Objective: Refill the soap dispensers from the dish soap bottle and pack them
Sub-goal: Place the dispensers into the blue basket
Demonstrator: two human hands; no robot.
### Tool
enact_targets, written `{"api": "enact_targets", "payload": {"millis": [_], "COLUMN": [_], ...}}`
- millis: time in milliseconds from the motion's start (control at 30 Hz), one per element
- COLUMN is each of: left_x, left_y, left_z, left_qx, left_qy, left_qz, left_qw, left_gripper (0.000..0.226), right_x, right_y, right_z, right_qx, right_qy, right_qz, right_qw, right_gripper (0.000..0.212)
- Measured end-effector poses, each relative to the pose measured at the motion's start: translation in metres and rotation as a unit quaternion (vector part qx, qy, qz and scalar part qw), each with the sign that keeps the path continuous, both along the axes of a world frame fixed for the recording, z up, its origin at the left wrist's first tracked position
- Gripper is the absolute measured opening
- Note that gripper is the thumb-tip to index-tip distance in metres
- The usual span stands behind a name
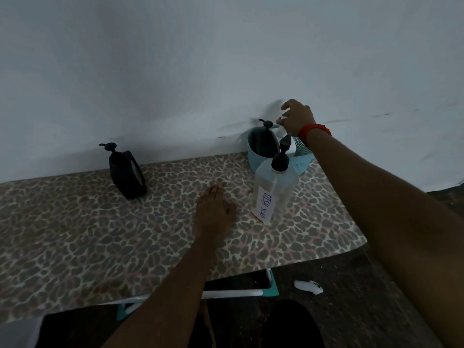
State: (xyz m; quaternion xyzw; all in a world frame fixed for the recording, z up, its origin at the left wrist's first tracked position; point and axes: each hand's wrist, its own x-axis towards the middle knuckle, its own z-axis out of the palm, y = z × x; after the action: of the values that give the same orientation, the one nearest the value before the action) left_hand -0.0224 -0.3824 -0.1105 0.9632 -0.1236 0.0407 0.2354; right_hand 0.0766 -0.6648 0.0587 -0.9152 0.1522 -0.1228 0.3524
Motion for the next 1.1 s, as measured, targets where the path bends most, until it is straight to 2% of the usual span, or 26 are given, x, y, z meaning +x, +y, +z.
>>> {"api": "enact_targets", "payload": {"millis": [267, 367, 433, 767, 833, 900, 1000, 1067, 1100], "left_x": [-0.001, -0.002, -0.001, 0.0, 0.001, 0.001, 0.002, 0.0, -0.001], "left_y": [0.001, 0.001, 0.0, 0.001, 0.001, 0.002, 0.005, 0.013, 0.02], "left_z": [0.001, 0.001, 0.002, -0.001, 0.0, 0.005, 0.016, 0.021, 0.021], "left_qx": [-0.012, -0.014, -0.012, -0.009, -0.003, -0.018, -0.052, -0.058, -0.047], "left_qy": [-0.005, -0.007, -0.012, -0.015, -0.002, 0.014, 0.047, 0.07, 0.07], "left_qz": [-0.005, -0.005, -0.007, -0.014, -0.013, -0.012, -0.035, -0.054, -0.05], "left_qw": [1.0, 1.0, 1.0, 1.0, 1.0, 1.0, 0.997, 0.994, 0.995], "left_gripper": [0.065, 0.066, 0.068, 0.066, 0.067, 0.067, 0.068, 0.07, 0.072], "right_x": [-0.02, -0.031, -0.036, -0.044, -0.047, -0.051, -0.056, -0.056, -0.054], "right_y": [-0.004, -0.004, 0.0, 0.0, 0.005, 0.014, 0.045, 0.077, 0.095], "right_z": [-0.014, -0.027, -0.032, -0.029, -0.018, 0.008, 0.068, 0.106, 0.12], "right_qx": [0.08, -0.02, -0.054, -0.018, 0.017, 0.014, -0.001, -0.002, -0.007], "right_qy": [0.002, 0.072, 0.077, 0.06, -0.002, -0.111, -0.262, -0.311, -0.307], "right_qz": [0.016, 0.017, 0.024, -0.006, -0.04, -0.048, -0.02, 0.015, 0.036], "right_qw": [0.997, 0.997, 0.995, 0.998, 0.999, 0.993, 0.965, 0.95, 0.951], "right_gripper": [0.065, 0.04, 0.034, 0.044, 0.046, 0.041, 0.029, 0.024, 0.022]}}
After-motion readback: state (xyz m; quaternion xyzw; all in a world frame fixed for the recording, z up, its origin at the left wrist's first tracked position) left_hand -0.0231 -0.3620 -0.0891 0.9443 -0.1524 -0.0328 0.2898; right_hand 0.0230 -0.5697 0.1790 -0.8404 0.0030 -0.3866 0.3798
